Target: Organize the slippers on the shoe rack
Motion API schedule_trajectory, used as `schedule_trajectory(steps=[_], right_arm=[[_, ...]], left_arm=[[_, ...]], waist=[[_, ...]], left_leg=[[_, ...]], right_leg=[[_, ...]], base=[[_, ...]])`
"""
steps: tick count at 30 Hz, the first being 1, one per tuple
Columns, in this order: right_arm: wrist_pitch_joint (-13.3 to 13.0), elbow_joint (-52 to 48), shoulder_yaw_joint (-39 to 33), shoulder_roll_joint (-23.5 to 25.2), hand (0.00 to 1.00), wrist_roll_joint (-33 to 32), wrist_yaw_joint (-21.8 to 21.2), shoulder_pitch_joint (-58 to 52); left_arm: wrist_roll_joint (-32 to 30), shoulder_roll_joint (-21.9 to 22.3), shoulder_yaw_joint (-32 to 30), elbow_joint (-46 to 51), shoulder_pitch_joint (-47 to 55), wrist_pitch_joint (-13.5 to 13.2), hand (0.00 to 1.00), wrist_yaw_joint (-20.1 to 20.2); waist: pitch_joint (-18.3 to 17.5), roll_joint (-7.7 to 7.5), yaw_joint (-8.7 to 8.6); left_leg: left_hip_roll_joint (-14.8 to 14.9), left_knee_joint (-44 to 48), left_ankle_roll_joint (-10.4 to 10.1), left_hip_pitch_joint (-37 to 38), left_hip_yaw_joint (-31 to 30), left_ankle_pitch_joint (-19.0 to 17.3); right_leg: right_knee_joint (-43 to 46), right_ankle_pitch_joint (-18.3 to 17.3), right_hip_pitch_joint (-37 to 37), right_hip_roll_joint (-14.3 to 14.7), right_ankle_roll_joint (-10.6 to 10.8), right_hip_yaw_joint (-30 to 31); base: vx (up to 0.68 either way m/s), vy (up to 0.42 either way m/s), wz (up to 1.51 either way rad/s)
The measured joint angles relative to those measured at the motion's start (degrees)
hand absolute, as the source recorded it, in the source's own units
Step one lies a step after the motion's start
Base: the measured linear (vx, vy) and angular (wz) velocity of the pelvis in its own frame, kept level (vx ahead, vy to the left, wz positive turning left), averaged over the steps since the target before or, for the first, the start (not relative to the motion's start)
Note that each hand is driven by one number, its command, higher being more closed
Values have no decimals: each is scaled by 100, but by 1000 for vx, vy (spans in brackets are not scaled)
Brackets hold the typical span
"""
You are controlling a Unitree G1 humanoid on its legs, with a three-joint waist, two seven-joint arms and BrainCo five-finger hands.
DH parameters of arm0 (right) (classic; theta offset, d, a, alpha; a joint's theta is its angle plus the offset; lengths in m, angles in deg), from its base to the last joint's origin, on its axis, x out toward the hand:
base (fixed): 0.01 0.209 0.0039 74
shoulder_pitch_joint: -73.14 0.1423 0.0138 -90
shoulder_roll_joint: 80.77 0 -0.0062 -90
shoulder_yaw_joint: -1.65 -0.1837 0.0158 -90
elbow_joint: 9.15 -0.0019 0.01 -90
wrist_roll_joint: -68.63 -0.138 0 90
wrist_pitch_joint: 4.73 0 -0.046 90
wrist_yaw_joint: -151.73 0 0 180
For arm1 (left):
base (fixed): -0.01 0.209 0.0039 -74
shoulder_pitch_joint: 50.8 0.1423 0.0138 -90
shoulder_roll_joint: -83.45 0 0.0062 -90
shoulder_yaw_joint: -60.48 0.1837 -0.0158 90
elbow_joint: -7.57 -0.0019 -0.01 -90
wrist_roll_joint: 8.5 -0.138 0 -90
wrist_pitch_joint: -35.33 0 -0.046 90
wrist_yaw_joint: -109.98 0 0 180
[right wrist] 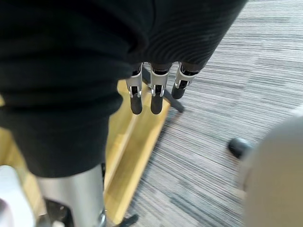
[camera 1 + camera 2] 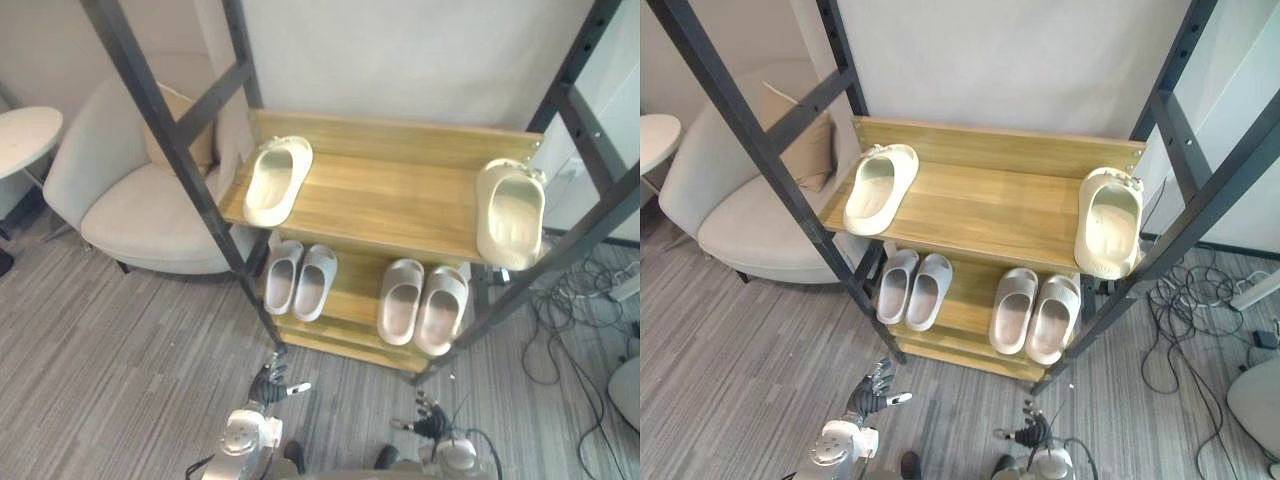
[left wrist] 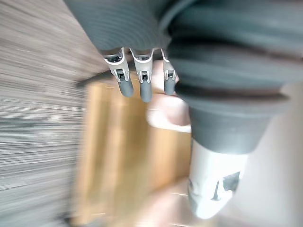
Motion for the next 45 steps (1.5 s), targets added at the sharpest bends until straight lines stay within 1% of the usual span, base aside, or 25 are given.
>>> schedule_trajectory(steps=[1, 3, 7, 10, 11, 14, 17, 21, 24, 27, 28, 30, 32, 34, 36, 37, 38, 39, 41, 42, 45], right_arm=[[-1, 24, -32, -1, 0, 0, 5, 5], [4, 213, -138, -14, 0, 5, 32, 40], [34, 357, -132, -20, 0, 12, 16, 109], [39, 440, -132, -22, 0, 5, -3, 150], [40, 442, -131, -27, 0, 4, -9, 147], [40, 448, -109, -63, 0, 2, -41, 137], [39, 447, -69, -83, 0, -2, -75, 139], [39, 447, 76, -94, 0, -72, -90, 124], [39, 444, 99, -100, 0, -114, -122, 127], [40, 442, 95, -141, 0, -116, -182, 128], [41, 442, 89, -155, 0, -116, -193, 127], [46, 434, 62, -196, 0, -116, -212, 128], [65, 435, -39, -282, 0, -114, -298, 87], [84, 435, -109, -299, 0, -115, -314, 33], [130, 435, -143, -319, 0, -114, -337, -23], [143, 435, -145, -315, 0, -115, -379, -51], [143, 435, -145, -313, 0, -114, -383, -54], [149, 435, -145, -308, 0, -116, -411, -66], [151, 435, -197, -306, 0, -116, -424, -78], [153, 435, -352, -305, 0, -119, -425, -80], [156, 435, -363, -303, 0, -120, -424, -85]], left_arm=[[24, -5, 34, 159, 21, -24, 0, 3], [313, -15, 313, 1079, 176, -190, 0, 125], [564, -20, 778, 2002, 200, -193, 0, 376], [717, -18, 915, 2448, 182, -196, 0, 460], [723, -18, 925, 2578, 176, -196, 0, 487], [723, -75, 967, 2889, -20, -207, 0, 473], [710, -85, 970, 3060, -463, -235, 0, 411], [509, -91, 815, 3059, -1120, -302, 0, 80], [209, -119, 482, 2890, -1609, -306, 0, -219], [-29, -149, 58, 2489, -2088, -305, 0, -432], [-55, -165, -100, 2316, -2233, -303, 0, -446], [-93, -304, -414, 1896, -2552, -291, 0, -572], [-111, -530, -754, 1421, -2935, -213, 0, -677], [-153, -663, -846, 1282, -3069, -173, 0, -697], [-206, -948, -1017, 980, -3311, -133, 0, -791], [-211, -1176, -1130, 699, -3563, -84, 0, -805], [-216, -1211, -1146, 659, -3611, -74, 0, -810], [-258, -1355, -1223, 481, -3780, -31, 0, -853], [-277, -1511, -1282, 282, -3930, -5, 0, -891], [-314, -1601, -1372, 62, -4085, 42, 0, -897], [-320, -1737, -1378, -177, -4311, 105, 0, -897]], waist=[[0, -1, 0], [-38, 3, 28], [-82, 12, 28], [-112, 18, 26], [-123, 22, 26], [-164, 35, 27], [-175, 14, 26], [-210, -57, 6], [-223, -83, -48], [-224, -84, -68], [-224, -84, -74], [-220, -89, -124], [-212, -115, -182], [-206, -127, -192], [-198, -147, -234], [-183, -172, -286], [-178, -178, -289], [-157, -209, -304], [-150, -221, -312], [-142, -209, -314], [-140, -208, -350]], left_leg=[[-2, -11, 2, 14, -10, 2], [-21, -108, 29, 122, -59, 24], [-40, -203, 47, 178, -156, 59], [-43, -278, 37, 220, -176, 86], [-38, -306, 34, 263, -186, 95], [-34, -318, 34, 289, -219, 95], [-35, -337, 35, 318, -209, 95], [-43, -382, 37, 445, -123, 93], [-41, -383, 37, 465, -96, 93], [-32, -384, 34, 467, -41, 93], [-27, -384, 33, 468, -10, 91], [-20, -386, 29, 465, 38, 89], [-14, -386, 18, 452, 75, 81], [-10, -386, 10, 448, 108, 74], [-6, -386, -1, 426, 164, 64], [-4, -385, -1, 373, 180, 64], [-4, -385, -1, 366, 185, 64], [-6, -385, -1, 356, 206, 63], [-4, -385, -17, 357, 254, 40], [-7, -384, -12, 356, 338, 19], [-8, -384, -14, 298, 344, 16]], right_leg=[[-19, 6, 22, 3, 6, -11], [-110, 23, 142, 23, 25, -54], [-241, 3, 274, 73, 41, -77], [-248, 12, 271, 106, 55, -77], [-246, 38, 285, 118, 11, -78], [-247, 40, 315, 136, 4, -85], [-251, 49, 328, 140, -10, -64], [-359, 92, 432, 161, -53, 24], [-360, 97, 430, 162, -55, 64], [-390, 104, 416, 177, -63, 117], [-416, 118, 412, 188, -67, 147], [-440, 140, 384, 204, -63, 205], [-441, 143, 346, 211, -59, 245], [-443, 144, 325, 215, -59, 278], [-455, 162, 268, 225, -66, 347], [-485, 198, 217, 235, -77, 370], [-496, 209, 209, 238, -76, 377], [-567, 256, 207, 253, -76, 418], [-618, 292, 194, 269, -86, 483], [-631, 309, 150, 271, -88, 567], [-629, 311, 84, 271, -90, 581]], base=[[-17, -5, 22], [-10, -4, 11], [-7, -12, 11], [26, -6, 0], [54, -15, 2], [59, -23, 3], [5, 0, -2], [1, 2, -9], [-19, -4, -7], [-15, -11, -9], [-6, -9, -19], [1, -8, -15], [20, -8, -8], [21, -1, -11], [26, 3, -16], [19, 1, -11], [14, 1, -13], [6, 2, -15], [9, 8, -24], [5, 17, -23], [-1, 6, -6]])
